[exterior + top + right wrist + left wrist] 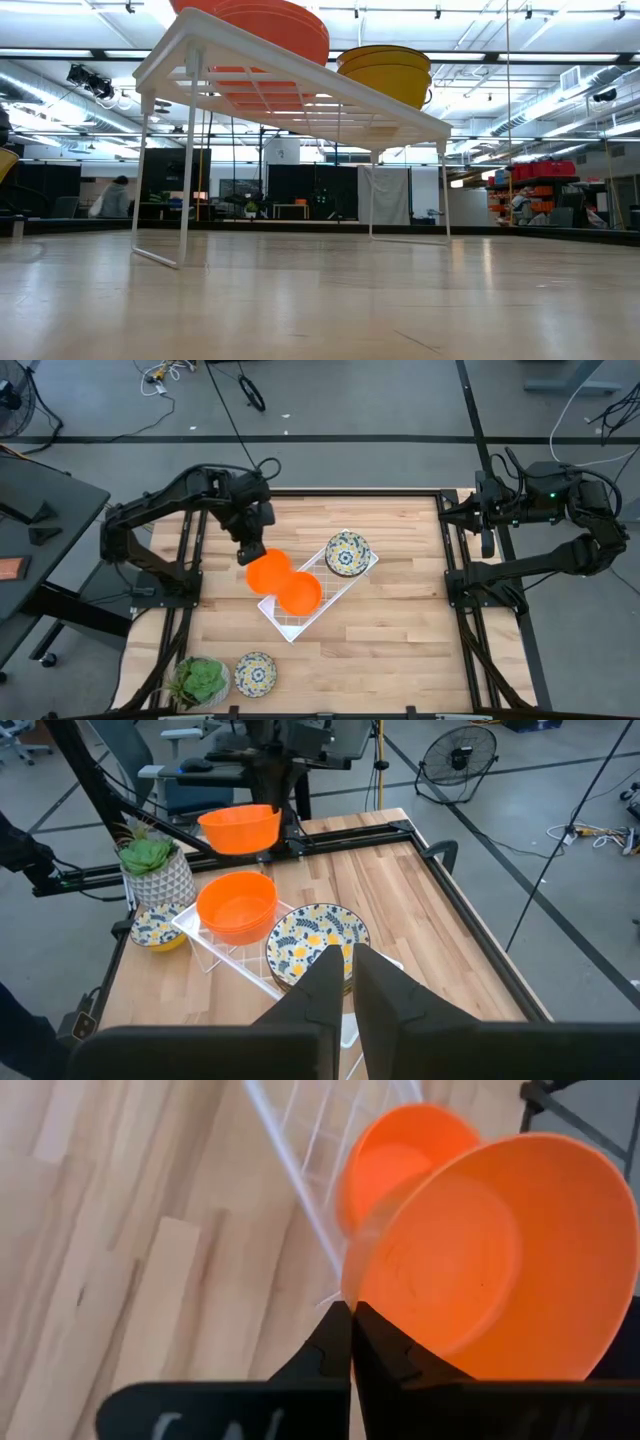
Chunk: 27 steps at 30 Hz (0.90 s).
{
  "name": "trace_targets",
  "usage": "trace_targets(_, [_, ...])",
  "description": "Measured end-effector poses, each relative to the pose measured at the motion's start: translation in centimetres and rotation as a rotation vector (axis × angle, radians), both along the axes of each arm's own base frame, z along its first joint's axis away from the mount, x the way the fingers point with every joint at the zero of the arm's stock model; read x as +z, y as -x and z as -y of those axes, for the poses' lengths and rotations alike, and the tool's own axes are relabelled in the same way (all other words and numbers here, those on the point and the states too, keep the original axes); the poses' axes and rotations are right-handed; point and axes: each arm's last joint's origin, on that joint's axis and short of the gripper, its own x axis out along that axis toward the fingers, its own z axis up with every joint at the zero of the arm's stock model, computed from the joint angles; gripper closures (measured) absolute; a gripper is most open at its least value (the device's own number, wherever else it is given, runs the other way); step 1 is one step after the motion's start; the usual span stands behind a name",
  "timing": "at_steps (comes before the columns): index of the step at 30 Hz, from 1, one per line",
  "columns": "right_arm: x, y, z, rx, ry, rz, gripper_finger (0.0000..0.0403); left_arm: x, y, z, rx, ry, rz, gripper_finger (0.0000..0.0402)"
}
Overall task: Pick & Place Mini bowls
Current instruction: Stack the orange bowl on top of the orange bowl on the shelf
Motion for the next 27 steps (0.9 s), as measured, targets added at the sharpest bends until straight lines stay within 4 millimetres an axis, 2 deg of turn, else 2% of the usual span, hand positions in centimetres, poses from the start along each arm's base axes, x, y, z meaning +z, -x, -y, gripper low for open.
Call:
trace_targets(9, [0.0, 0.0, 0.0, 0.0, 0.0, 0.0, 0.0371, 0.3, -3.4, 1.0, -0.034, 0.04, 0.014, 0.04])
trace_targets(27, [0.0, 0.0, 0.0, 0.0, 0.0, 0.0, 0.0371, -3.1, -7.9, 1.4, -0.122, -0.019, -0.035, 0.04])
